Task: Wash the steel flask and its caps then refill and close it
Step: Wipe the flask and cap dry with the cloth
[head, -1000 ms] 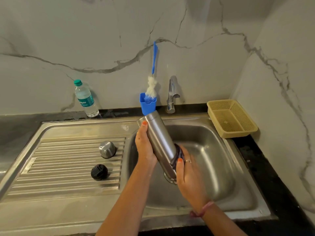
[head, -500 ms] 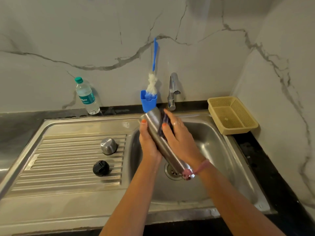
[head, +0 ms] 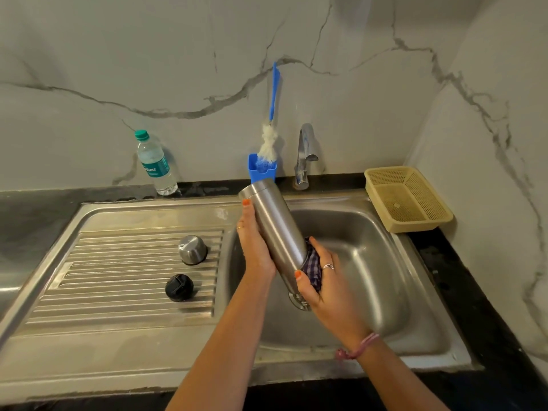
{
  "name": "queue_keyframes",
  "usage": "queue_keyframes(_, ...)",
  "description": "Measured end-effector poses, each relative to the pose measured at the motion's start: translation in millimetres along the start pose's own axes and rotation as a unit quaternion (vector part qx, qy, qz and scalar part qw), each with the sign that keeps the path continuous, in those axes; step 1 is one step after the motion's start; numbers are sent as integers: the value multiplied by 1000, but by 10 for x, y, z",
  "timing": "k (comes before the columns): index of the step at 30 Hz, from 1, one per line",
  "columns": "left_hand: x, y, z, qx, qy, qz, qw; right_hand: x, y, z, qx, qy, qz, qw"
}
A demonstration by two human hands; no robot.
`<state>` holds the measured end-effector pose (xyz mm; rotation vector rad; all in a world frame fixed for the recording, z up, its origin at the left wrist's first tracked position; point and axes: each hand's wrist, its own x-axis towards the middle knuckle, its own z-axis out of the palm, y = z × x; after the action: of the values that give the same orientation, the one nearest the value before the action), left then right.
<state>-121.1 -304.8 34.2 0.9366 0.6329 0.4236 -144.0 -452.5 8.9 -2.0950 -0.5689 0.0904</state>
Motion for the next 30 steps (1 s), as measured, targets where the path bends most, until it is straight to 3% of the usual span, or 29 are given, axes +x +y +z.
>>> queue_keyframes(4,-72,-12,44,71,-41,38,996,78,-98,73,12,13,26,1000)
queue_keyframes(7,-144,-51,18,79,-85,42,992,291,-329,20,105,21,52,993)
queue_keyframes(13,-183,-76,-14,92,-141,46,985,939,-681,-210,142,67,23,987)
queue_keyframes(16,-132,-27,12,107,-108,54,987,835,-663,-81,90,65,-5,994)
queue_keyframes(20,-89,32,4,63,-86,6,994,410,-417,101,-21,58,-24,998)
queue_keyframes(25,23,136,-11,142,-129,57,980,-7,-125,306,42,21,65,997)
queue_keyframes(28,14,146,26,187,-176,53,965,2,-219,357,109,59,83,989)
queue_keyframes(30,-4,144,23,146,-196,12,970,165,-329,261,106,94,59,988)
